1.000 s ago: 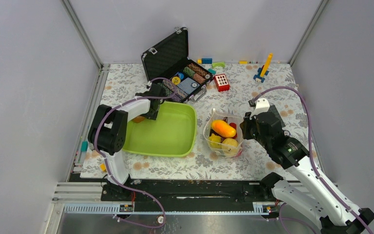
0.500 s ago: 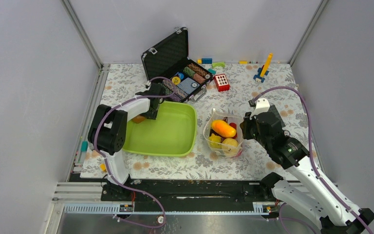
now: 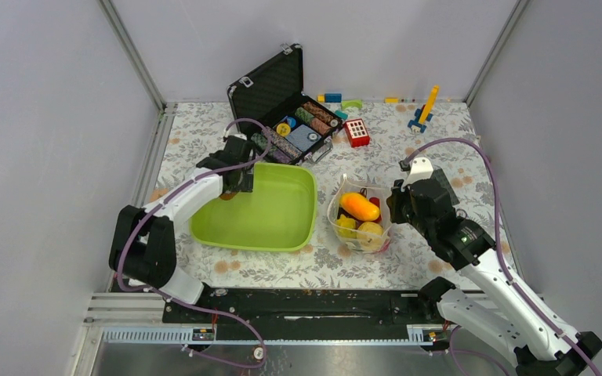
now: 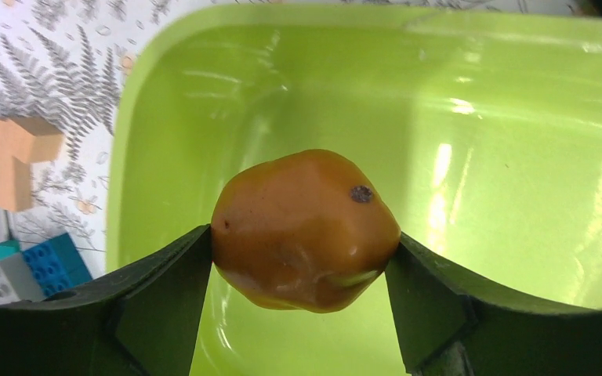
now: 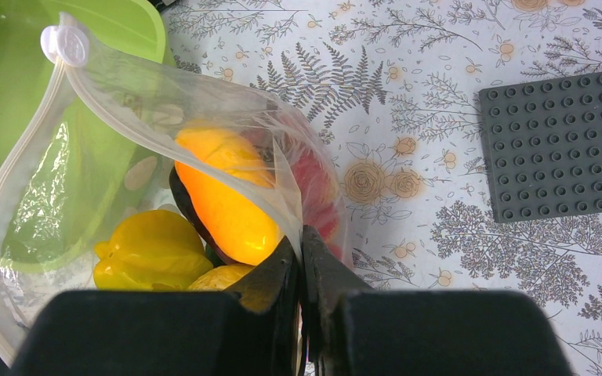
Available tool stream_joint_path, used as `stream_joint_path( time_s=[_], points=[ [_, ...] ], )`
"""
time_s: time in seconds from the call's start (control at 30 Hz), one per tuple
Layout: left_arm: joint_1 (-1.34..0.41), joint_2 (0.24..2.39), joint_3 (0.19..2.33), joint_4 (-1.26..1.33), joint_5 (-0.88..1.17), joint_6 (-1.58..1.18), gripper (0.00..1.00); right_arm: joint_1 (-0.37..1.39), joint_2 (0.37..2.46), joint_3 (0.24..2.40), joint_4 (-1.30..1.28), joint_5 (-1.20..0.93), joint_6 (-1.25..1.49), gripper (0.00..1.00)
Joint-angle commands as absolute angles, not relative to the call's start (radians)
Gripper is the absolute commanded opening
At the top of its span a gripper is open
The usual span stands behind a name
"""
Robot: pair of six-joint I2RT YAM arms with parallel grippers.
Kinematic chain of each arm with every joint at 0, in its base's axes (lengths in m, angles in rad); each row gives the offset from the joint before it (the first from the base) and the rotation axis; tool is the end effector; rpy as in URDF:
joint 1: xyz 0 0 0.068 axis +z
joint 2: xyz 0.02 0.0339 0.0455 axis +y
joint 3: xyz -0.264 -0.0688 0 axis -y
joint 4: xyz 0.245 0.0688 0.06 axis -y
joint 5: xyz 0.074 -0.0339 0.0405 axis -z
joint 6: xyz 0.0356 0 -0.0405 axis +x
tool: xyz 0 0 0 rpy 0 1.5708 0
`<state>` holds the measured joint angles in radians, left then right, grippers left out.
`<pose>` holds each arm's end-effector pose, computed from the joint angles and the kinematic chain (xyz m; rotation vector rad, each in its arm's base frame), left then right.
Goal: Place the food in the zip-top bag and seal the zipper
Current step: Pick up the fake vegetable from the bin.
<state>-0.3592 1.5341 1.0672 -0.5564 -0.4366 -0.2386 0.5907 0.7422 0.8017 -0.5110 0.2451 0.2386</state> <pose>0.2968 -0.0954 0.2299 -0.0047 2.4830 0.3205 0.1411 0.0842 0.3190 -0.1996 2.0092 0.2811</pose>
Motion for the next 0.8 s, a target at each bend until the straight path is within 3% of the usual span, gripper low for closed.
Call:
stream_joint_path(
  time_s=[0.0, 0.53, 0.77],
  points=[
    [-0.38, 1.432, 1.024, -0.508, -0.339, -0.297, 0.0, 0.587, 0.739, 0.812, -0.499, 0.265, 0.23, 0.09],
    [-0.452, 0.953, 0.856, -0.29, 0.048, -0.333, 0.0, 0.587, 0.724, 0.813, -0.498, 0.249, 0.235, 0.09],
    [-0.514, 0.904, 0.854, -0.254, 0.165, -0.359, 0.0, 0.587, 0.716, 0.816, -0.5, 0.223, 0.236, 0.09]
  ],
)
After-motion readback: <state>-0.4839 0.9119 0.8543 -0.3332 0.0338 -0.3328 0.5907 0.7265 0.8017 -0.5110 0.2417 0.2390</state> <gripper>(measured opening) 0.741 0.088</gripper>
